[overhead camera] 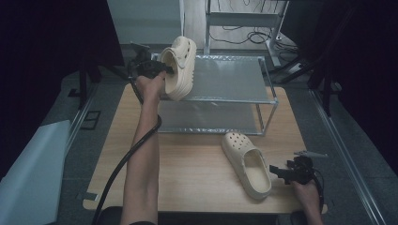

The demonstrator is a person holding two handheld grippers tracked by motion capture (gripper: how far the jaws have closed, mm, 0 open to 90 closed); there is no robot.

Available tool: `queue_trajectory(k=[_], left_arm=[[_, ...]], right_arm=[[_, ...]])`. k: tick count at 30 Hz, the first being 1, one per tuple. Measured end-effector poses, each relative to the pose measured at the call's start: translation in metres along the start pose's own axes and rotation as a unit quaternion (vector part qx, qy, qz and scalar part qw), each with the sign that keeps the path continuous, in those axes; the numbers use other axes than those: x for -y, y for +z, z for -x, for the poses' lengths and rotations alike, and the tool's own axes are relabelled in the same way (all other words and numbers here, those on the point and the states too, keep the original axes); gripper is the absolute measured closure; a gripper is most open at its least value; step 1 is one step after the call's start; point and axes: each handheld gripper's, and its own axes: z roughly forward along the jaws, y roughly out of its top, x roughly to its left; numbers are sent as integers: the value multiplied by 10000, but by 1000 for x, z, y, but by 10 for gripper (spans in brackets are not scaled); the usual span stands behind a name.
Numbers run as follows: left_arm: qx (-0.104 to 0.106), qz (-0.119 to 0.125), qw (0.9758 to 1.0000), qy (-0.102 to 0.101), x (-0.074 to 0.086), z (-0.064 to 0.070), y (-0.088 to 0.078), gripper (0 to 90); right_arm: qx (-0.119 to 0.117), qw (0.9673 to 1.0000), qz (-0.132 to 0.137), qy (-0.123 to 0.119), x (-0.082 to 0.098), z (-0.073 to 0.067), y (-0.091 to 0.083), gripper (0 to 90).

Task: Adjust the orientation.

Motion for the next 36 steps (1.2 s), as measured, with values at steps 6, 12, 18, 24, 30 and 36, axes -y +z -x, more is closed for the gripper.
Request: queue_trajectory(k=[6,12,18,24,30,36], left_arm=[[-71,40,10000,16,4,4,10,734],[-188,168,9996,107,6,14,16,665],[-234,375,9990,62,10,20,23,621],[-169,431,9989,36,11,21,30,568],[-148,386,9991,50,11,22,33,499],[-130,172,9997,67,13,25,44,338]], right_arm=[[1,10000,-2,-17,0,0,0,49],[-9,10000,-16,-19,0,0,0,55],[-24,10000,-29,-22,0,-1,0,62],[-26,10000,-9,-18,0,0,0,63],[-32,10000,-9,-20,0,0,0,63],[-38,10000,-8,-18,0,0,0,64]])
